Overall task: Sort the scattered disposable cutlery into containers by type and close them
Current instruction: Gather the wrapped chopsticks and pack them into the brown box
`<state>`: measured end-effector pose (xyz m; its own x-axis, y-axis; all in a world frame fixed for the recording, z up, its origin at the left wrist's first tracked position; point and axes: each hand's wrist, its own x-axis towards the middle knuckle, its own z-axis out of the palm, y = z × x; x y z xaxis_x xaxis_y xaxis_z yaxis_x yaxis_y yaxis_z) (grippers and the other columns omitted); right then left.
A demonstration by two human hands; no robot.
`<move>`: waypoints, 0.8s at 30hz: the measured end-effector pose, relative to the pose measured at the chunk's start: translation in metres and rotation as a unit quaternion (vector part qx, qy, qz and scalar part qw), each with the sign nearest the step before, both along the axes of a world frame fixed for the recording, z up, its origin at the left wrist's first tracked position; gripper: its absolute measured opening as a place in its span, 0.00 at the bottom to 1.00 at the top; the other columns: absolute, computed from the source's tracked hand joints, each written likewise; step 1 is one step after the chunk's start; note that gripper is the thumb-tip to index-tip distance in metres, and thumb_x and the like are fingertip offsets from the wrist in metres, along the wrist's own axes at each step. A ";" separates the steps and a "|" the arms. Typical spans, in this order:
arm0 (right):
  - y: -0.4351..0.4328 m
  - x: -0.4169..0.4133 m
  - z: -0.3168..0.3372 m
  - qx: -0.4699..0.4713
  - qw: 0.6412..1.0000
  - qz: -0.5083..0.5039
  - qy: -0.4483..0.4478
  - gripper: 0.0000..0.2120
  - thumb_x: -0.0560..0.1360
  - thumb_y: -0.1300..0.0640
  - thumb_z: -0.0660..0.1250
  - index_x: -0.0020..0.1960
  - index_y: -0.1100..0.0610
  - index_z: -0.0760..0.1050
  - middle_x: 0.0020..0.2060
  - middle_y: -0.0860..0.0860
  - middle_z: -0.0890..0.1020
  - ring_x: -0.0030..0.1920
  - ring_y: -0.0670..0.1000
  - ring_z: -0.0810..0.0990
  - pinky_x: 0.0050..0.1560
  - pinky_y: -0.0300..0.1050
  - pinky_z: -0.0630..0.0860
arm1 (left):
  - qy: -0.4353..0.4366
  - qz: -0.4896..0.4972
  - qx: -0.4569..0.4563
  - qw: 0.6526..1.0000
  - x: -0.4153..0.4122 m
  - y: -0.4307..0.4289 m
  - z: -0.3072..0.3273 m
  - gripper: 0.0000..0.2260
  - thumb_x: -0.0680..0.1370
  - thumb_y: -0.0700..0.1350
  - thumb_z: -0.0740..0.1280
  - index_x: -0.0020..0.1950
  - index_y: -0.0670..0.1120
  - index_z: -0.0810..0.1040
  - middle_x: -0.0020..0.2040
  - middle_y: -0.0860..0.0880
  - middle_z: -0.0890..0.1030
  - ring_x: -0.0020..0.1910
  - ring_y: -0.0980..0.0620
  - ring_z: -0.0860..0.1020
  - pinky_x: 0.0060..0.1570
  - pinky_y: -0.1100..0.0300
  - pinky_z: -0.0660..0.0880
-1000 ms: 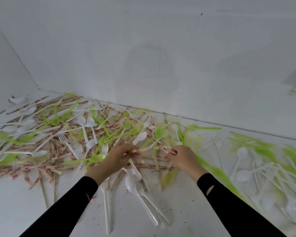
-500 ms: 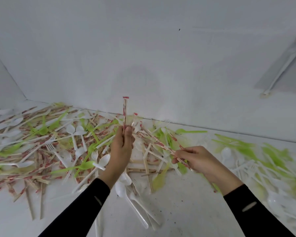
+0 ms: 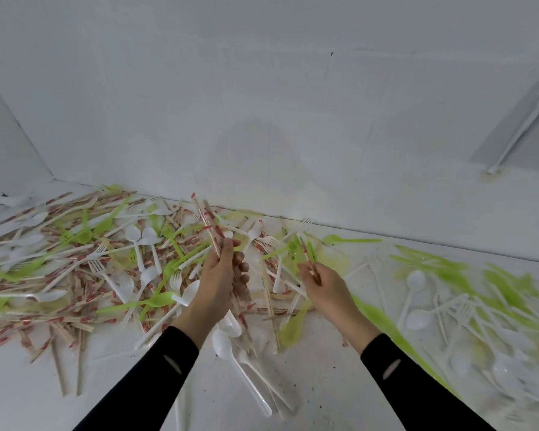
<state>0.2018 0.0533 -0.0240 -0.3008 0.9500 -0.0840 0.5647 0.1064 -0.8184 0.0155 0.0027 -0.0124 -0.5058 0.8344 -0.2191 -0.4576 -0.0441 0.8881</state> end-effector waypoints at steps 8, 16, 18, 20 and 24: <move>0.059 -0.016 -0.032 0.103 0.925 0.163 -0.328 0.24 0.81 0.62 0.55 0.75 0.47 0.64 0.75 0.49 0.64 0.72 0.54 0.65 0.66 0.50 0.69 | 0.151 -0.031 -0.068 0.986 -0.015 0.001 -0.007 0.13 0.79 0.51 0.68 0.45 0.42 0.74 0.29 0.48 0.71 0.24 0.54 0.68 0.21 0.63 0.66; 0.064 0.030 -0.048 0.087 0.930 0.155 -0.321 0.23 0.83 0.58 0.52 0.76 0.44 0.62 0.69 0.45 0.70 0.67 0.50 0.69 0.59 0.46 0.73 | 0.294 -0.017 -0.135 0.946 -0.019 0.036 -0.015 0.11 0.81 0.54 0.63 0.50 0.48 0.79 0.36 0.49 0.75 0.31 0.53 0.74 0.31 0.63 0.71; 0.063 0.047 -0.045 0.081 0.928 0.148 -0.332 0.22 0.82 0.58 0.53 0.73 0.42 0.66 0.65 0.44 0.74 0.61 0.49 0.74 0.55 0.44 0.73 | 0.325 -0.061 -0.148 0.932 -0.025 0.052 -0.019 0.13 0.80 0.56 0.64 0.48 0.48 0.80 0.34 0.43 0.76 0.32 0.51 0.71 0.34 0.59 0.69; 0.066 0.059 -0.039 0.080 0.923 0.137 -0.349 0.20 0.82 0.57 0.53 0.70 0.42 0.70 0.60 0.45 0.76 0.57 0.50 0.78 0.52 0.43 0.71 | 0.366 -0.137 -0.157 0.907 -0.027 0.070 -0.021 0.12 0.79 0.56 0.66 0.45 0.49 0.81 0.35 0.42 0.79 0.30 0.51 0.71 0.32 0.58 0.69; 0.089 0.066 -0.036 0.138 0.933 0.067 -0.326 0.16 0.81 0.56 0.57 0.64 0.46 0.77 0.56 0.47 0.74 0.50 0.51 0.79 0.45 0.43 0.73 | 0.439 -0.212 -0.158 0.859 -0.016 0.116 -0.027 0.09 0.79 0.51 0.67 0.46 0.46 0.80 0.36 0.55 0.82 0.36 0.55 0.78 0.36 0.63 0.72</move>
